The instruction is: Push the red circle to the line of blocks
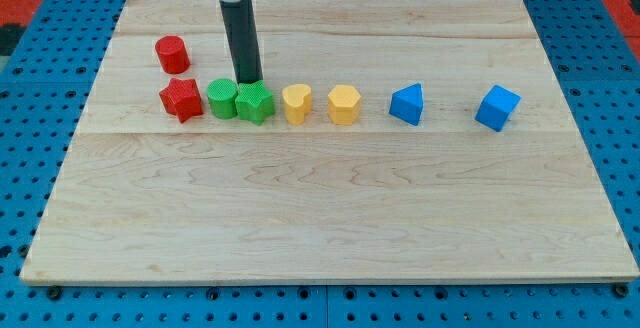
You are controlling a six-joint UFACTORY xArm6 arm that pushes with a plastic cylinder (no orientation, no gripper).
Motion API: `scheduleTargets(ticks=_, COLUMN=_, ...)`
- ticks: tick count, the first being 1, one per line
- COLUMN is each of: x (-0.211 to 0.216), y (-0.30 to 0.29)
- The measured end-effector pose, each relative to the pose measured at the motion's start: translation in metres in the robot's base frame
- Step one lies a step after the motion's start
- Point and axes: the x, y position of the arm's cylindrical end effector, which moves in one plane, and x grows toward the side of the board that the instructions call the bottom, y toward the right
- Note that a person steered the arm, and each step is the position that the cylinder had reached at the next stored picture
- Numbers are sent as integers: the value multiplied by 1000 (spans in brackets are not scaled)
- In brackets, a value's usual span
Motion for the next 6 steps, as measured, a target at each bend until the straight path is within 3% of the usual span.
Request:
scheduleTargets(ticks=1, x=-30, y=-21)
scheduleTargets(ticks=3, x=-49, y=-99)
scheduleTargets(ticks=6, x=-28, y=-129)
